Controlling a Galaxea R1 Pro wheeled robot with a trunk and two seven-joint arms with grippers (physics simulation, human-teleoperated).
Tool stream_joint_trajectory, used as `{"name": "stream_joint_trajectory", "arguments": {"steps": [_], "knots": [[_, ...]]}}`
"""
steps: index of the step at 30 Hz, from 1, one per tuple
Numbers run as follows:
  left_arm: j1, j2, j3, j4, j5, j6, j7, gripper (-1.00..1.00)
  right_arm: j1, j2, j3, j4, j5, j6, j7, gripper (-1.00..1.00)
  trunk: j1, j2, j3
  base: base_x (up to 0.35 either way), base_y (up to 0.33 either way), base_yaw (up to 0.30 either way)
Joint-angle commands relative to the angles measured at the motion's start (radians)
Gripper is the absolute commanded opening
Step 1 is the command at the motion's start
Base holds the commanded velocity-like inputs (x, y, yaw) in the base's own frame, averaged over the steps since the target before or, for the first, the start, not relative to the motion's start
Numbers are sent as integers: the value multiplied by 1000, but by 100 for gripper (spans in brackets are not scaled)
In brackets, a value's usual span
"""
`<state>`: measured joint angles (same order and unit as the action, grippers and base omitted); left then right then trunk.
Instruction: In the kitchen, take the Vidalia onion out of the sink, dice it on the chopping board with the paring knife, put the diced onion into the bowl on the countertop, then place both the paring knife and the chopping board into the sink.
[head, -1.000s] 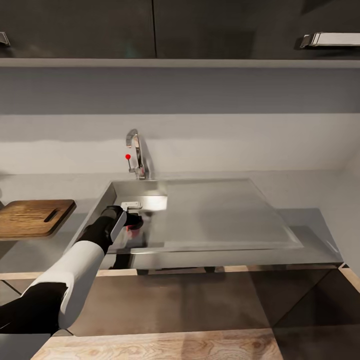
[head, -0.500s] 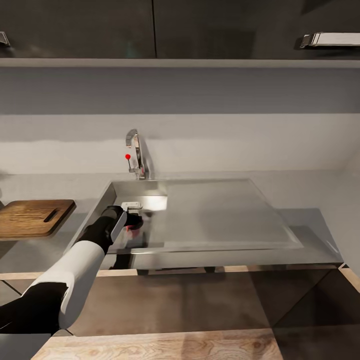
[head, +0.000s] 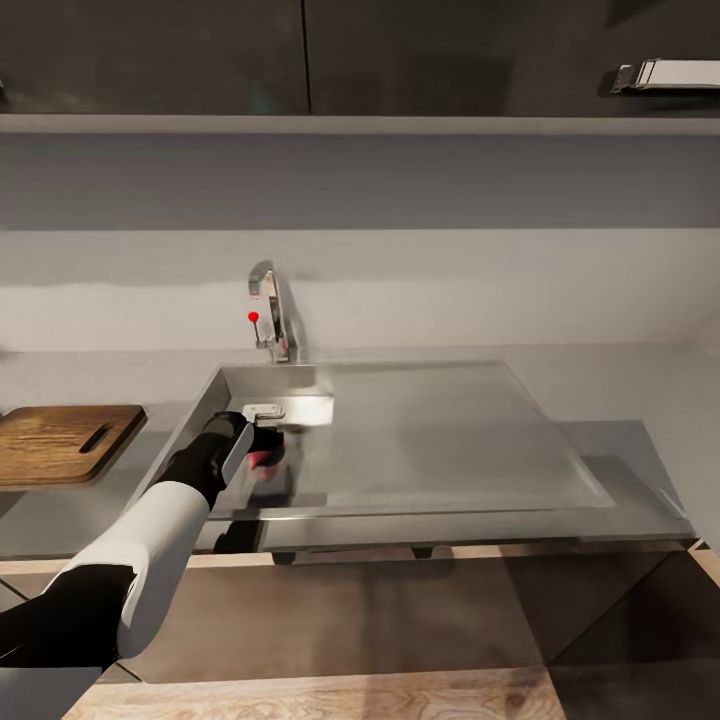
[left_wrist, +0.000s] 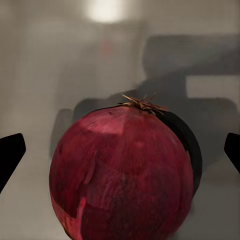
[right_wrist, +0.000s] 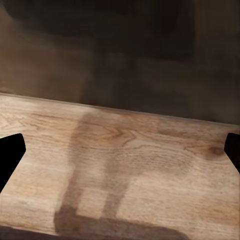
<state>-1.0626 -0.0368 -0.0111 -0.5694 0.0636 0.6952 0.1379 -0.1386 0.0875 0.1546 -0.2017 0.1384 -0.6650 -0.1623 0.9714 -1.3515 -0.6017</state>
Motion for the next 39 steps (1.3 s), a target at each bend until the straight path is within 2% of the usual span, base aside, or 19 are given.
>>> {"name": "stream_joint_trajectory", "arguments": {"steps": [1,9,10,31,39], "knots": [[0,0,-1,-1,7,4,6,100,0,0,2,1,10,-1,-10,100,0,0,-1,2,0,0],[0,1,-1,3,7,4,6,100,-1,0,2,1,10,-1,-10,100,0,0,-1,0,0,0],[0,1,-1,3,7,4,6,-100,-1,0,2,1,10,-1,-10,100,0,0,-1,0,0,0],[1,2,-1,-4,6,5,7,-100,-1,0,2,1,10,-1,-10,100,0,0,-1,0,0,0],[1,3,-1,-137,7,14,8,-100,-1,1,3,1,10,-1,-8,100,0,0,-1,0,0,0]]}}
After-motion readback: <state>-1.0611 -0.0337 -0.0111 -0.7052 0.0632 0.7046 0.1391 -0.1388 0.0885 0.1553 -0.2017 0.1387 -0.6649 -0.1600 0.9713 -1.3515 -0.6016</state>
